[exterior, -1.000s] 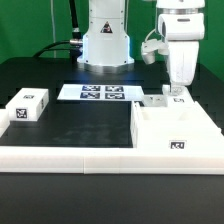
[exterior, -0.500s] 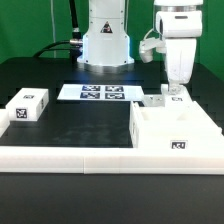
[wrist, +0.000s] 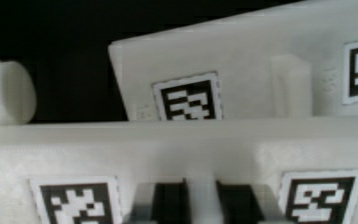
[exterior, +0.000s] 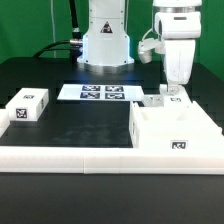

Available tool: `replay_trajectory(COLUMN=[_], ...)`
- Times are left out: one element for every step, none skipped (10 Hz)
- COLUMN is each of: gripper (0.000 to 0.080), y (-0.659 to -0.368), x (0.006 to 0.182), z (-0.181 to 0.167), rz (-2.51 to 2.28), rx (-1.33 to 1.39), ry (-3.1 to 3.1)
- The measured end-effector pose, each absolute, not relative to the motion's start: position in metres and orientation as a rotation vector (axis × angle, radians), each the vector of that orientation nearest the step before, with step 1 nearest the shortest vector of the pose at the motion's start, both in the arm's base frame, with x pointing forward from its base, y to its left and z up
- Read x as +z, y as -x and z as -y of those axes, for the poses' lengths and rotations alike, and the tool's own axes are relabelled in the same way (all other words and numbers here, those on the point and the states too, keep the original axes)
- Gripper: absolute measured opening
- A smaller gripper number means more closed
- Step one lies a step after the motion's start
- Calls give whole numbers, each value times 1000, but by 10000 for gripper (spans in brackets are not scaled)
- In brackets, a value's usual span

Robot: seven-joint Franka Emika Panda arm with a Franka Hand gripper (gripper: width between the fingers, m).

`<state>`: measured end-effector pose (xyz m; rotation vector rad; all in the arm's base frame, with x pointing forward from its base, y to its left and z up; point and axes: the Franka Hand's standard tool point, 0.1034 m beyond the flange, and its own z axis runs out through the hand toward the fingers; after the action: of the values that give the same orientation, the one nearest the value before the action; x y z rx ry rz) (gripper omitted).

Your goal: Assemble cabinet

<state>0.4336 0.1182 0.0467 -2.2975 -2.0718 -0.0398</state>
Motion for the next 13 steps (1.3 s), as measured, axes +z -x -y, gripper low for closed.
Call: replay_trajectory(gripper=[70, 70, 70, 70, 70, 70, 70, 70, 70, 70, 70, 70, 70], y=[-436, -437, -439, -441, -440, -440, -440, -441, -444, -446, -447, -448, -449], x=[51, 54, 58, 61, 60, 59, 59, 59, 60, 61, 62, 62, 61], z=[-117, -117, -115, -113, -113, -113, -113, -113, -114, -114, -114, -114, -113], rz=[2077, 2080, 2080, 2079, 2076, 2076, 2076, 2076, 2076, 2077, 2078, 2077, 2072], rx=[-50, -55, -59, -63, -61, -60, -60, -62, -68, -73, -77, -78, -76], ry=[2303, 2307, 2314, 2321, 2320, 2320, 2320, 2320, 2322, 2324, 2325, 2326, 2329])
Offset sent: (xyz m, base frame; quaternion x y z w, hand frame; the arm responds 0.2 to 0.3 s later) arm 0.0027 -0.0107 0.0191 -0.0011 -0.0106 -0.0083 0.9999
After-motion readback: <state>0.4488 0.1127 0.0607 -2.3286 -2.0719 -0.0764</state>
